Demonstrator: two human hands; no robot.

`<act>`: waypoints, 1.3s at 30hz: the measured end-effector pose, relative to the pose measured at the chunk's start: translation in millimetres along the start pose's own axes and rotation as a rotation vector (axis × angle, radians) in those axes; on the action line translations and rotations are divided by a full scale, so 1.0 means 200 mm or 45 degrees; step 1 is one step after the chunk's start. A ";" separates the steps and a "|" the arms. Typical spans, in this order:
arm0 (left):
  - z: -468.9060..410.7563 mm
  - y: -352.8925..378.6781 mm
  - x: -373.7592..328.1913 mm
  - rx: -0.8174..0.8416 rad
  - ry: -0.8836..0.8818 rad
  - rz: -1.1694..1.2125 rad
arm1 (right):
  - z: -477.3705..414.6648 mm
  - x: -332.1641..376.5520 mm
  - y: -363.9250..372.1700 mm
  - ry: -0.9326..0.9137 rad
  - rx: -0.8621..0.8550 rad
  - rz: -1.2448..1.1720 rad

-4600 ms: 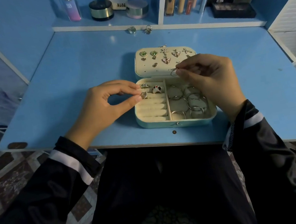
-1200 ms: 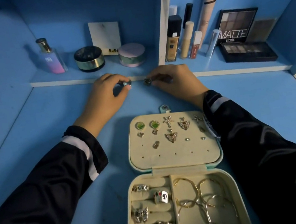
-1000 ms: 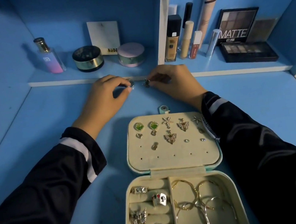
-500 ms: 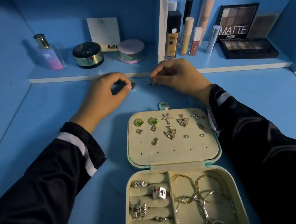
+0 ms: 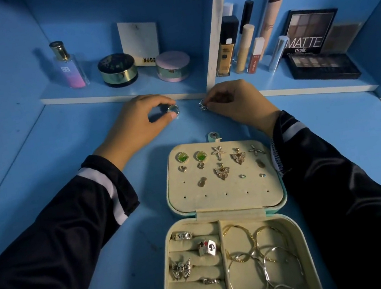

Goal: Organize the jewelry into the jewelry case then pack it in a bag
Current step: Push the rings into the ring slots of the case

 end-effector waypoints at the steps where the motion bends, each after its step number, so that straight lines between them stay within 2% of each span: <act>1: 0.00 0.00 0.00 -0.004 0.007 -0.003 | 0.00 0.00 0.00 -0.002 -0.006 0.023; 8: 0.00 0.00 -0.03 -0.013 0.080 -0.033 | 0.00 -0.01 -0.01 0.014 -0.002 0.100; 20: 0.00 0.02 -0.01 0.039 0.000 0.124 | 0.01 0.02 -0.01 -0.113 -0.005 -0.016; 39: 0.01 0.00 -0.02 0.004 -0.039 0.183 | 0.07 0.04 -0.04 -0.199 -0.010 0.157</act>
Point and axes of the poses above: each hand's wrist, its own z-axis away from the middle knuckle, its own y-axis out of the palm, x = y × z, the point moved 8 cm from there along -z, towards the middle knuckle, and after that the axes turned 1 degree about x, right-handed, at the moved point
